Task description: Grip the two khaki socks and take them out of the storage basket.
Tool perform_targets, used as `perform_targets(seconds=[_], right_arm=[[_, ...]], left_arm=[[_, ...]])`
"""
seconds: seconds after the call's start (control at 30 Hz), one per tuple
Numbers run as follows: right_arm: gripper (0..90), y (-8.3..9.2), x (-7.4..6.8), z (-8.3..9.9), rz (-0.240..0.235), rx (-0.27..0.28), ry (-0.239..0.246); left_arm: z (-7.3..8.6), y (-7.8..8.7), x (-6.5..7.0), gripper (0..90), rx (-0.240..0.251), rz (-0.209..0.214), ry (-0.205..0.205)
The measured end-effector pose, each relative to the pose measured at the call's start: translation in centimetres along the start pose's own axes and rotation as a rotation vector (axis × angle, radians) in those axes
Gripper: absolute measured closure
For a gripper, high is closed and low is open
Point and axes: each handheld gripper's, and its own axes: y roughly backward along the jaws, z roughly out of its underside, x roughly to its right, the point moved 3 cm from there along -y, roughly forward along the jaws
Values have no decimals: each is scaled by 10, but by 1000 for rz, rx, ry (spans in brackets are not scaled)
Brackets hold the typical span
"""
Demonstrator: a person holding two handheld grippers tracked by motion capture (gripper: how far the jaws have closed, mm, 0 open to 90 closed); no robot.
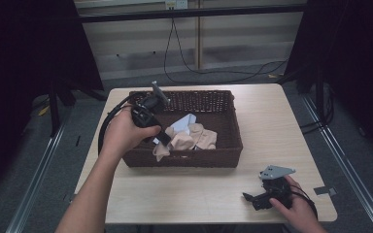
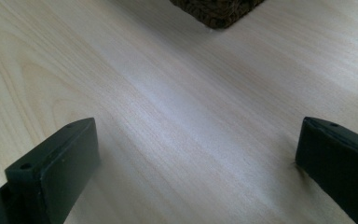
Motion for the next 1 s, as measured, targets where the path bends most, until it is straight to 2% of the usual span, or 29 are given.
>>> perform_targets(seconds=[0.33,0.47,0.63,0.8,0.93,1.0], right_arm=[[0,0,0,0,0,0,0],[0,0,0,0,0,-1,-1],[0,0,0,0,-1,-3,0],[0,0,0,0,-1,-4,-1],[0,0,0,0,-1,-4,-1],[0,0,0,0,-1,-3,0]], left_arm=[[9,-23,2,796,-15,7,-14],[12,-32,8,796,-17,14,-38],[15,-45,11,792,-11,37,-48],[17,-62,12,791,-28,53,-53],[17,-67,12,782,-33,45,-60],[17,-70,14,697,-28,49,-64]])
